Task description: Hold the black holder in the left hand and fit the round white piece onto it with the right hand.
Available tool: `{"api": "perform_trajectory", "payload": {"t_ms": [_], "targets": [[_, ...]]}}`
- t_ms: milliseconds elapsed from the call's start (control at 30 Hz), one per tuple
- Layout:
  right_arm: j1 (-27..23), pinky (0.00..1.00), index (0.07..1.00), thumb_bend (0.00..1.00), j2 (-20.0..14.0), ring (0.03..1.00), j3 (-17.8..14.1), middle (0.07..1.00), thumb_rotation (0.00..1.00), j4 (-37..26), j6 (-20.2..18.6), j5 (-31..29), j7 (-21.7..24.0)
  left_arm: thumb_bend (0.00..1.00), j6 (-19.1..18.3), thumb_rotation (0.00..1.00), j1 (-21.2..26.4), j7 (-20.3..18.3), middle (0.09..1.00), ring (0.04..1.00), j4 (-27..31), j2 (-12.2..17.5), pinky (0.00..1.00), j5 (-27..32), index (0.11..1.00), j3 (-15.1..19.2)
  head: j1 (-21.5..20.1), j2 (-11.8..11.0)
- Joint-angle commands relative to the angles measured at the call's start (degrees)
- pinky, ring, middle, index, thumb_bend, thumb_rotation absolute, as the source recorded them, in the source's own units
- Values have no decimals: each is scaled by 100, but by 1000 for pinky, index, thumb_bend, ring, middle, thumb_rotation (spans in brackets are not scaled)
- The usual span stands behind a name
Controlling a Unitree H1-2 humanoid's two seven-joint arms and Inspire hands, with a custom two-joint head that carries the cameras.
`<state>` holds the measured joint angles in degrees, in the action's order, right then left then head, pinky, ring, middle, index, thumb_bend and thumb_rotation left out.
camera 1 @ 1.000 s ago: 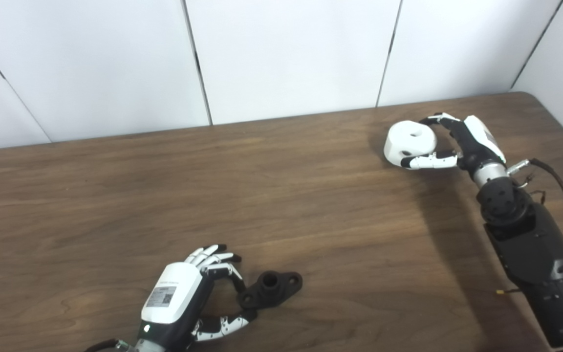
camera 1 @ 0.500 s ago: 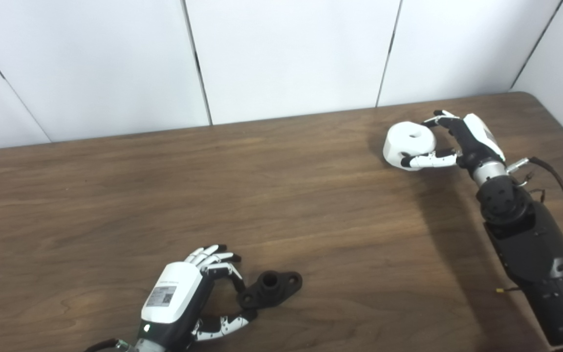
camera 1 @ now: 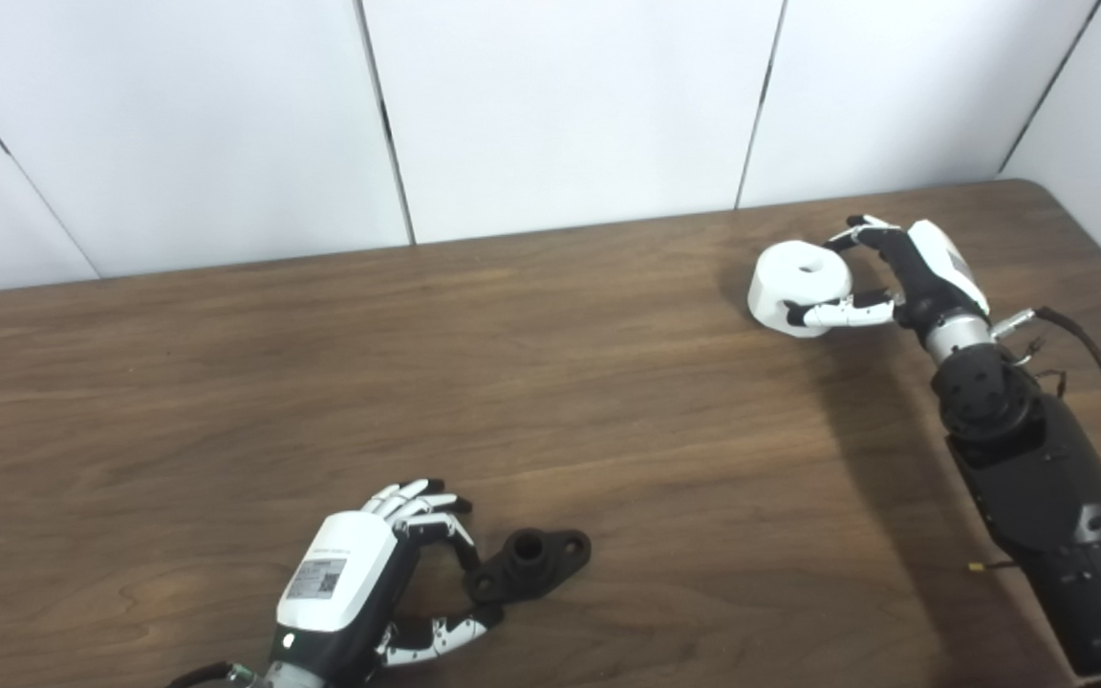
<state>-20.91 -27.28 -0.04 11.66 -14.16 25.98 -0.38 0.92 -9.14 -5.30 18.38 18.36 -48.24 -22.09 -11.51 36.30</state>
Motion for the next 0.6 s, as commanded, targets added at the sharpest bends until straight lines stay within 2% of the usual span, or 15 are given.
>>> {"api": "perform_trajectory", "payload": {"t_ms": [0,167,567], "targets": [[-253,893,494,531,-169,939,-10,880,152,-61,328,76,-175,516,-219,44,-247,-453,779,883,-173,64,869,-98,488,-103,2,6],[-255,871,485,520,-174,917,-3,846,140,57,553,143,-372,516,-268,44,-247,-498,779,881,-123,35,866,-135,488,-106,23,26],[-177,865,485,519,-196,908,10,836,138,-16,597,158,-365,516,-355,44,-235,-601,781,883,-87,-29,871,-211,489,-114,56,9]]}}
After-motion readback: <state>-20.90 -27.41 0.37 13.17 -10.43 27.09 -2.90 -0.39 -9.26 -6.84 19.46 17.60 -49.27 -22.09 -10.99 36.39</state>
